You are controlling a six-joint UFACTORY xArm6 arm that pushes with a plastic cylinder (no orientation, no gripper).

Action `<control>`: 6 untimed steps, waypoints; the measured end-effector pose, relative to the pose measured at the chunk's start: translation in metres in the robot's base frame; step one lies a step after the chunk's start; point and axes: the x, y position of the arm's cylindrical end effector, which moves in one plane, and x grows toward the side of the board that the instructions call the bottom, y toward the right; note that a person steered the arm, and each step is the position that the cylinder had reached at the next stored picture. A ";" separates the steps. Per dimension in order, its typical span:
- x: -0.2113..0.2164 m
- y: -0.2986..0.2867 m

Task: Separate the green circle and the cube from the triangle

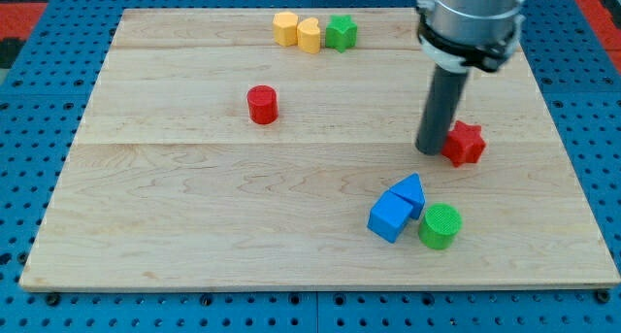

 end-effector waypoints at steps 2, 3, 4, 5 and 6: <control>0.107 0.025; 0.121 0.027; 0.118 -0.006; 0.093 -0.055; 0.069 -0.066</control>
